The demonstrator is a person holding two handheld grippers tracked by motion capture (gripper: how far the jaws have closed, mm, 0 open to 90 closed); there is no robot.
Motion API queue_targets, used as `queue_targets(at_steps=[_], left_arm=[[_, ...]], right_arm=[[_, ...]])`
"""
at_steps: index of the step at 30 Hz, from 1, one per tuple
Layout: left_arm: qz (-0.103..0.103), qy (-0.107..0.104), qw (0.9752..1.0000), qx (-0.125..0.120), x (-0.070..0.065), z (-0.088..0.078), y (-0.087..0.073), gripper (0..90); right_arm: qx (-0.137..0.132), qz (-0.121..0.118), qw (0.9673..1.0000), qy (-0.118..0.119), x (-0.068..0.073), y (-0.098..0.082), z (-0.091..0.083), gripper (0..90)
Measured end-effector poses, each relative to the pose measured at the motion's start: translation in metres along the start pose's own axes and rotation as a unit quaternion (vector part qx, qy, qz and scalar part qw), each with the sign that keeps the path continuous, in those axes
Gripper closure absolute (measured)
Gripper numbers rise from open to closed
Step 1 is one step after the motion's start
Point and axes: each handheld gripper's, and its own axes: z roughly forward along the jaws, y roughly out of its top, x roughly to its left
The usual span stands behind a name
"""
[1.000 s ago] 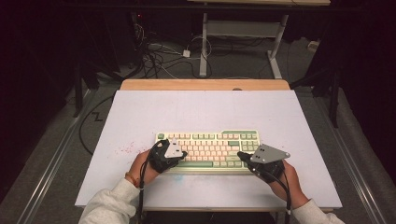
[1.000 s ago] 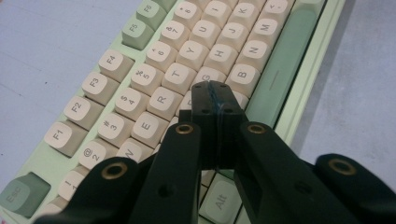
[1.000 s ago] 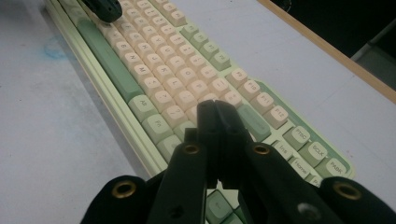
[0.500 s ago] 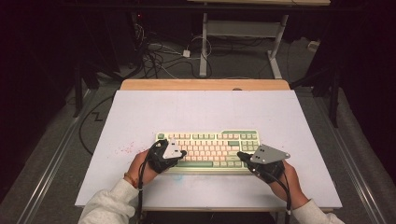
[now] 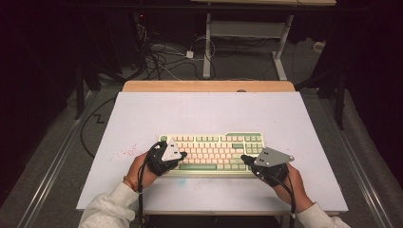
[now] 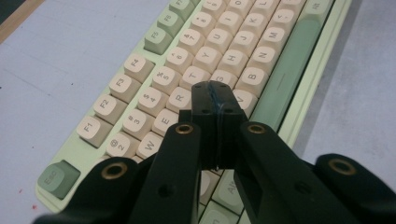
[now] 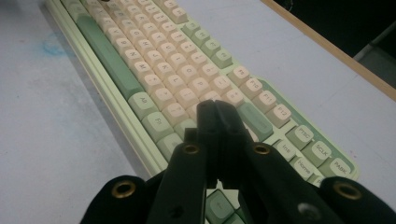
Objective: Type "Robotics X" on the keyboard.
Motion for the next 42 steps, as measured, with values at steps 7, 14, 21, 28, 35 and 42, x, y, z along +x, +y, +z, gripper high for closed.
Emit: queue_targets(at_steps=[7, 14, 21, 28, 35, 42], left_arm=[[-0.009, 0.007, 0.9999, -0.003, 0.005, -0.005, -0.004, 87.7], [-0.015, 0.012, 0.9998, -0.007, 0.007, -0.008, -0.007, 87.7], [-0.021, 0.018, 0.9996, -0.007, 0.011, -0.009, -0.010, 87.7], [-0.031, 0.019, 0.9993, -0.007, 0.016, -0.008, -0.012, 87.7], [-0.029, 0.008, 0.9996, -0.001, 0.015, -0.002, -0.011, 87.7], [-0.027, 0.002, 0.9996, 0.011, 0.014, 0.006, -0.010, 87.6]], right_arm=[[0.002, -0.001, 1.0000, 0.003, 0.001, 0.000, 0.002, 90.0], [0.002, 0.000, 1.0000, 0.003, 0.001, -0.001, 0.002, 90.0], [0.002, -0.001, 1.0000, 0.004, 0.001, -0.001, 0.003, 90.0], [0.004, -0.002, 1.0000, 0.004, 0.002, -0.001, 0.003, 89.8], [0.005, -0.002, 1.0000, 0.004, 0.002, -0.001, 0.003, 89.9], [0.006, -0.003, 1.0000, 0.005, 0.002, 0.000, 0.003, 90.0]])
